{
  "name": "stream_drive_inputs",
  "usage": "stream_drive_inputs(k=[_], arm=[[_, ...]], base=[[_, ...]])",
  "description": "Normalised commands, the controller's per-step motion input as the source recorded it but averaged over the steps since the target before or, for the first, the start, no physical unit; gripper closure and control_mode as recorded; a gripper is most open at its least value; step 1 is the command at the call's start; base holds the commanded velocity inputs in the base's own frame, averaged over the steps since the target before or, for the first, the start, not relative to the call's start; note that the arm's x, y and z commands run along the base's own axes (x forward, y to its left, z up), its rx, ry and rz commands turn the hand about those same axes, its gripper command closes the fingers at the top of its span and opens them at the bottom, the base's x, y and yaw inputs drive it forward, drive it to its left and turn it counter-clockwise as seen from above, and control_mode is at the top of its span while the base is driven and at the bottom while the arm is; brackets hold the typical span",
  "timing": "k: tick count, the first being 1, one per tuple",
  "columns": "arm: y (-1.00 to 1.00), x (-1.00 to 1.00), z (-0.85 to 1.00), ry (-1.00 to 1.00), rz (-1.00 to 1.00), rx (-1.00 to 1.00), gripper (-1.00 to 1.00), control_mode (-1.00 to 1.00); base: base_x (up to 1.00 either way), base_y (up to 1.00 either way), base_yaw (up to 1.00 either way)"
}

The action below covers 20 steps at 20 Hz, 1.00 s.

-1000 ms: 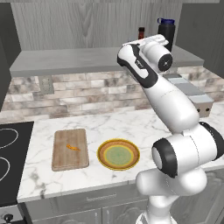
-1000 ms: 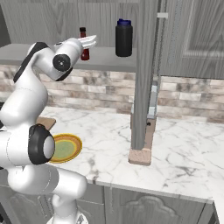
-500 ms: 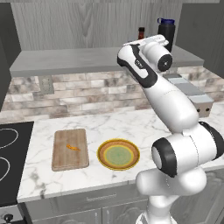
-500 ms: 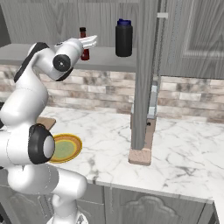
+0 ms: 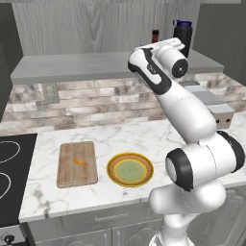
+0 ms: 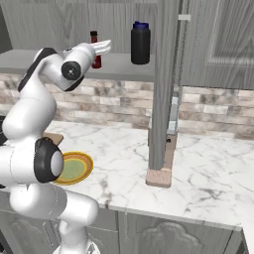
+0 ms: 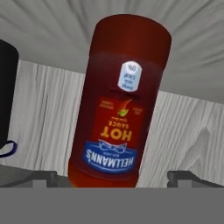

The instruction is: Pick the shrimp from the plate and place it on the cutting board. Then pick the condiment bottle from the cabinet and place it next to the cutting board.

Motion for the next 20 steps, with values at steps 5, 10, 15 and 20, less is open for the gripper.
stream_drive_inputs(k=[5, 10, 15, 20], arm=[[0.01, 0.1, 0.03, 0.01, -0.02, 0.0, -1.0, -1.0], [0.02, 0.06, 0.03, 0.01, -0.01, 0.0, -1.0, -1.0], [0.05, 0.06, 0.04, 0.01, -0.01, 0.0, -1.0, -1.0], [0.08, -0.01, 0.04, 0.01, -0.01, 0.0, -1.0, -1.0]], base=[[0.0, 0.0, 0.0], [0.0, 0.0, 0.0], [0.0, 0.0, 0.0], [0.0, 0.0, 0.0]])
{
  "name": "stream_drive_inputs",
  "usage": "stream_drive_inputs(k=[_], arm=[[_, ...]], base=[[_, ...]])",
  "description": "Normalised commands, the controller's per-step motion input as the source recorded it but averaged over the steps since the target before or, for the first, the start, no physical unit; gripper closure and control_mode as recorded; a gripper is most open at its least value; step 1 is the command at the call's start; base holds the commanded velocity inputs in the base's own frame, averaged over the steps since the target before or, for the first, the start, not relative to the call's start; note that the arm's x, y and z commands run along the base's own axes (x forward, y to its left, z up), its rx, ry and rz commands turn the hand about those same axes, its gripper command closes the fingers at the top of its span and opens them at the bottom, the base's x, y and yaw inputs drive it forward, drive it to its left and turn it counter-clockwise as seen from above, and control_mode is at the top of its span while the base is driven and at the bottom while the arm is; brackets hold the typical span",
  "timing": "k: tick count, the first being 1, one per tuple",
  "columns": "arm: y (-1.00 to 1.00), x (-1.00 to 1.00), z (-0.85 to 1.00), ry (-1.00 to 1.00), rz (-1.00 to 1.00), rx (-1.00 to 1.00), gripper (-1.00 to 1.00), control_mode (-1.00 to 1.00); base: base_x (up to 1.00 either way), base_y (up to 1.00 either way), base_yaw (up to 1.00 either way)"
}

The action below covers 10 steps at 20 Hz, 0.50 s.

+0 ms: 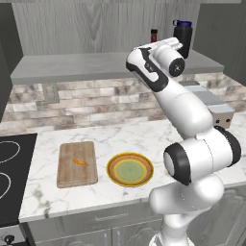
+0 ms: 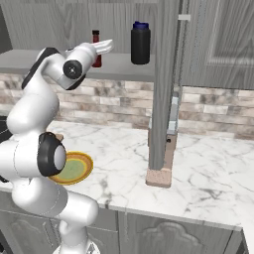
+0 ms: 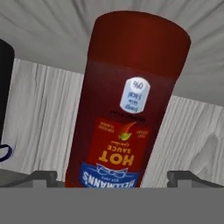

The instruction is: Pick the shrimp from the plate and place it on the cutting board. Then pick the condiment bottle from the cabinet and place it next to the cutting board.

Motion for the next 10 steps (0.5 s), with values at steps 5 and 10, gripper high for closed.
stream_drive_inputs(k=[5, 10], arm=[[0.17, -0.15, 0.12, 0.0, 0.0, 0.0, -1.0, -1.0], [0.16, -0.14, 0.12, 0.0, 0.0, 0.0, -1.0, -1.0]], base=[[0.0, 0.0, 0.0], [0.0, 0.0, 0.0]])
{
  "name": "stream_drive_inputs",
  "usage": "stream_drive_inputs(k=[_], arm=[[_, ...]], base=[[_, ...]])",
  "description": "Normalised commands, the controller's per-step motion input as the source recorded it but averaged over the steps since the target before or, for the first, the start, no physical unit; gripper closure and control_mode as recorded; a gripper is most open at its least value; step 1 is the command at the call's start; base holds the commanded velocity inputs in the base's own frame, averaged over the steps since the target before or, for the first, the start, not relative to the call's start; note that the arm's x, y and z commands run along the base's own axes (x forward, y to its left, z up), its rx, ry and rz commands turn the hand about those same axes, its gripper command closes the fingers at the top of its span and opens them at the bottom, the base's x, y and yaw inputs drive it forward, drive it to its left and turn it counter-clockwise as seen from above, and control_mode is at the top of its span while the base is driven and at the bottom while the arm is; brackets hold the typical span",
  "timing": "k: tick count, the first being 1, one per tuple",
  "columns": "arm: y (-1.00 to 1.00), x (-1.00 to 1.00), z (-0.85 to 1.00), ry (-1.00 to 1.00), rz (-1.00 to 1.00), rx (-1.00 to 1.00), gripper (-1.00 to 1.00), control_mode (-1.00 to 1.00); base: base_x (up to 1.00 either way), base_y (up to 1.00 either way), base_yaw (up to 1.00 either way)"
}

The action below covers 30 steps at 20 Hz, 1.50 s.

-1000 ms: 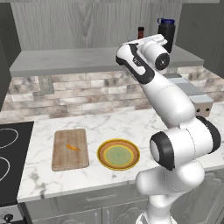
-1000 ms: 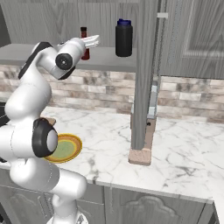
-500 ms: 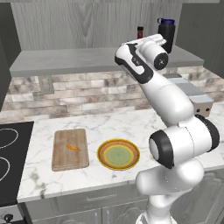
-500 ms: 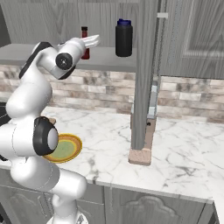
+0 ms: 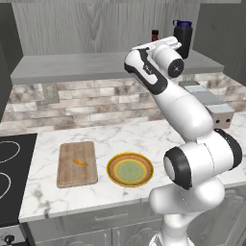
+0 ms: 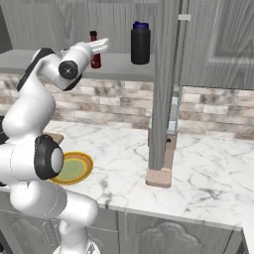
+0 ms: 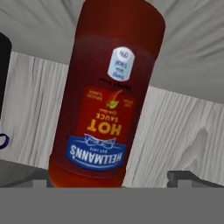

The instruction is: Pick the shrimp from the plate and place it on the cutting board. Then pick the condiment bottle from the cabinet and place it next to the cutting board.

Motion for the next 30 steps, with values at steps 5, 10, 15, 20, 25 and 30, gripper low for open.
stream_drive_inputs(k=[5, 10, 15, 20, 25, 30], arm=[[0.03, -0.01, 0.04, 0.0, 0.0, 0.0, -1.0, -1.0], [0.0, 0.01, 0.0, 0.05, 0.0, 0.0, 1.0, -1.0], [0.0, 0.05, 0.0, 0.07, 0.0, 0.0, 1.0, -1.0], [0.0, 0.0, 0.0, 0.01, 0.0, 0.0, 1.0, -1.0], [0.0, -0.04, 0.0, 0.0, 0.0, 0.0, 1.0, -1.0], [0.07, -0.21, 0.04, 0.0, 0.0, 0.0, 1.0, -1.0]], base=[[0.0, 0.0, 0.0], [0.0, 0.0, 0.0], [0.0, 0.0, 0.0], [0.0, 0.0, 0.0], [0.0, 0.0, 0.0], [0.0, 0.0, 0.0]])
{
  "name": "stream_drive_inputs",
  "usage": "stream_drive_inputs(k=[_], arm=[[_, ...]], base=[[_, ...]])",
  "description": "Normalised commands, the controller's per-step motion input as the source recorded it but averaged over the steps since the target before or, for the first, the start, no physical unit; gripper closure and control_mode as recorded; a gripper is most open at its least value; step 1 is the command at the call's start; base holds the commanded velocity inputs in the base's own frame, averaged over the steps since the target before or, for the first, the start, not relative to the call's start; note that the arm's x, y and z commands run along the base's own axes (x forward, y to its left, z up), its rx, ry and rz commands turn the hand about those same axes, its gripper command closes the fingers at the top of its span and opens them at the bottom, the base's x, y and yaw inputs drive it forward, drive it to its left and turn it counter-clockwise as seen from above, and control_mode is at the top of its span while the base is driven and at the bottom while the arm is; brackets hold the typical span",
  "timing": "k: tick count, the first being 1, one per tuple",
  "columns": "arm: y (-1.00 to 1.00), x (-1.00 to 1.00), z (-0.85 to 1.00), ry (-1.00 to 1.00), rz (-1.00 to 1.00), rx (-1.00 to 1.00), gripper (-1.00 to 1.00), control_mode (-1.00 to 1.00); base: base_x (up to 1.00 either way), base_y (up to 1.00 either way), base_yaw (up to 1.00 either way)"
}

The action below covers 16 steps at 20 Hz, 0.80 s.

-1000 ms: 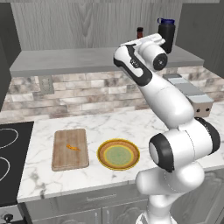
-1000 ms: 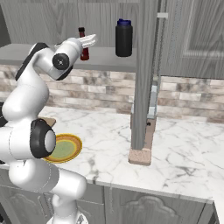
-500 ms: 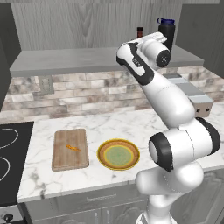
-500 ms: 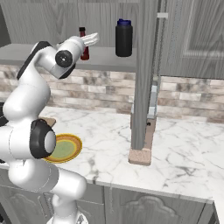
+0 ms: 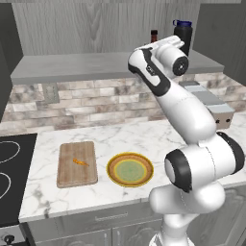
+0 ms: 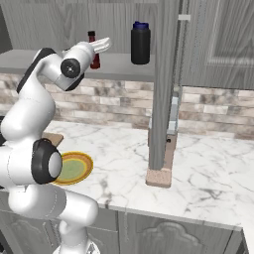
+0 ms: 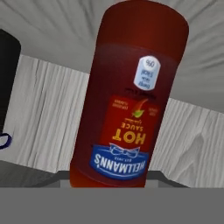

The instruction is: Pick the shrimp from the plate and place it on the cutting board. Then pick the condiment bottle from the cabinet and place it next to the cutting board.

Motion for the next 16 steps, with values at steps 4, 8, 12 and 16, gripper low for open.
stream_drive_inputs(k=[4, 8, 12, 16], arm=[[0.07, -0.28, 0.21, 0.0, 0.0, 0.0, 1.0, -1.0], [0.0, -0.31, 0.45, 0.0, 0.0, 0.0, 1.0, -1.0], [0.0, -0.34, 0.56, 0.01, 0.0, 0.0, 1.0, -1.0], [0.0, -0.42, 0.42, 0.06, 0.0, 0.02, 1.0, -1.0]], base=[[0.0, 0.0, 0.0], [0.0, 0.0, 0.0], [0.0, 0.0, 0.0], [0.0, 0.0, 0.0]])
